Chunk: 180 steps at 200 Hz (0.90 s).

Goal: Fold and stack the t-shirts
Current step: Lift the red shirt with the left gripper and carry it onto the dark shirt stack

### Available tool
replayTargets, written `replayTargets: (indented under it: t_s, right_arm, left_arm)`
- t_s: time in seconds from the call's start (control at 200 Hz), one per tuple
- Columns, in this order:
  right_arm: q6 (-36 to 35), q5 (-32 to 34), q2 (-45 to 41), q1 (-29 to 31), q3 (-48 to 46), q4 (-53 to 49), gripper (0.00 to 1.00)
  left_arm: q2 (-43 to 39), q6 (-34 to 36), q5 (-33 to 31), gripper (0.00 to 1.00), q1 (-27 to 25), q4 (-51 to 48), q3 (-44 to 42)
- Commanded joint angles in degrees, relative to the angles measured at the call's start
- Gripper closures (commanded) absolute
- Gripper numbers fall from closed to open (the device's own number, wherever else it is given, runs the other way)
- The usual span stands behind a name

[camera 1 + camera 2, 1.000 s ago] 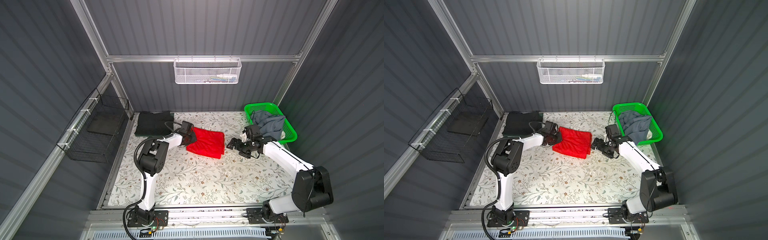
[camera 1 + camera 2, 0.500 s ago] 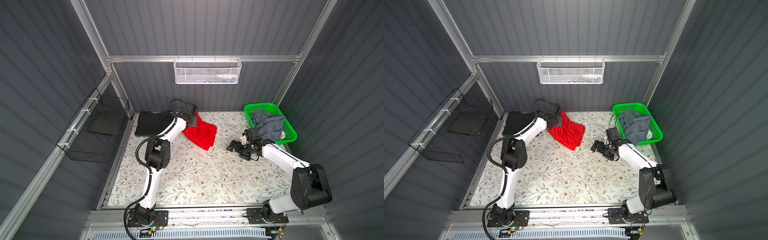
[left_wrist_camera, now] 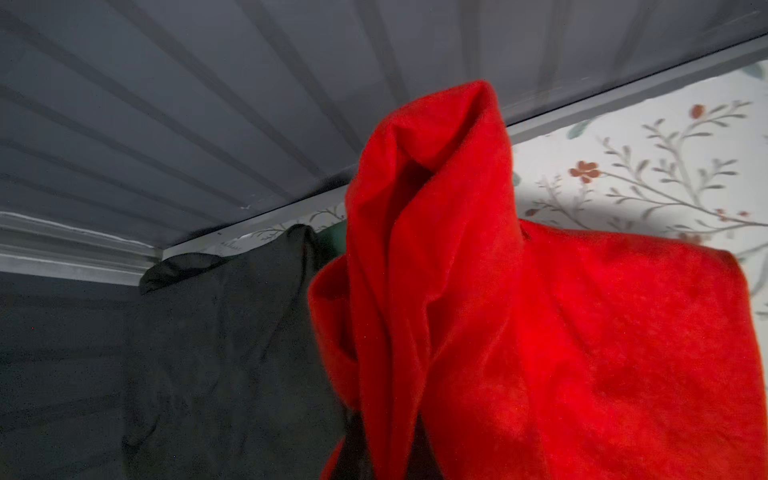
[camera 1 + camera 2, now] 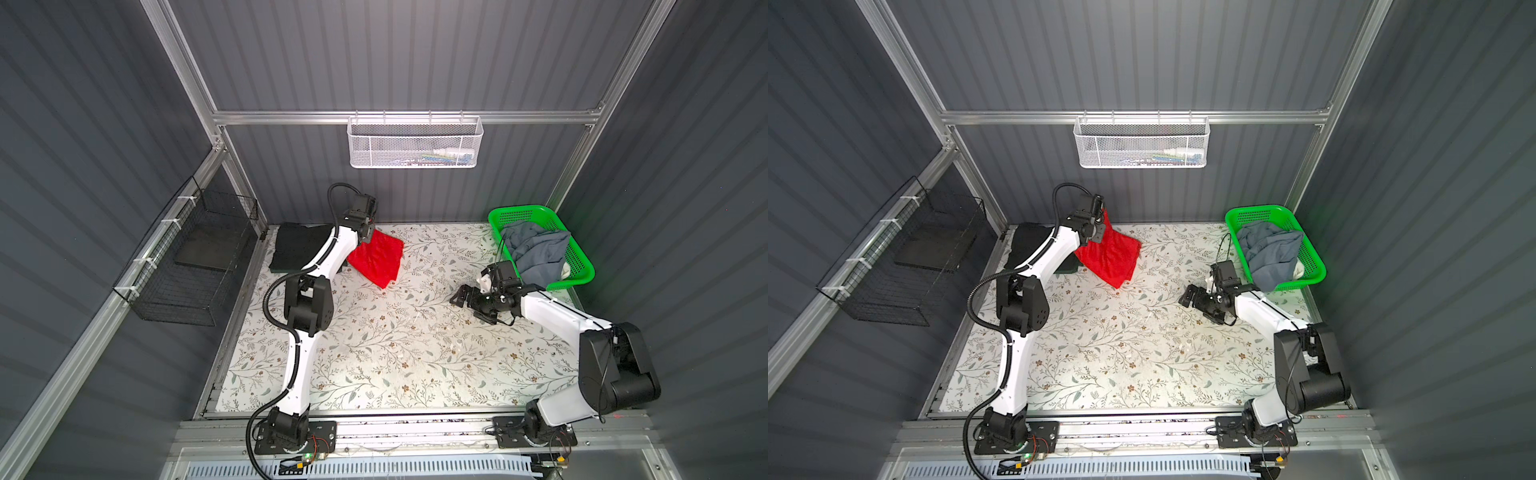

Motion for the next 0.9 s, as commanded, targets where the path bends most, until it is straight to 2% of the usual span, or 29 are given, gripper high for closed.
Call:
replayTargets:
  t_s: [0.0, 0.16, 0.3, 0.455, 0.695, 0.895]
  right_arm:
    - [0.3, -1.7, 0.6, -0.2, -1.1, 1.2, 0.01]
    - [0.8, -1.9, 1.0, -0.2, -1.8, 1.7, 0.01]
    - [1.1, -2.1, 1.2, -0.2, -2.2, 2.4, 0.01]
    - [1.7, -1.7, 2.1, -0.2, -2.6, 3.7, 0.01]
    - [1.8, -3.4, 3.4, -0.1, -3.4, 5.8, 0.01]
    - [0.7, -3.9, 4.0, -0.1, -3.0, 5.4, 0.01]
  left_arm:
    - [-0.6, 4.1, -3.5, 1.0, 1.6, 4.3, 3.8]
    - [0.7, 4.3, -2.8, 1.0, 3.2, 2.4, 9.3]
    - [-0.4, 4.9, -3.1, 1.0, 5.2, 4.5, 8.7]
    - [-0.9, 0.9, 2.4, 1.0, 9.5, 2.9, 11.3]
    - [-2.8, 1.6, 1.8, 1.0, 13.2, 4.9, 10.1]
    - [-0.7, 2.6, -0.6, 1.0, 15.1, 3.7, 10.8]
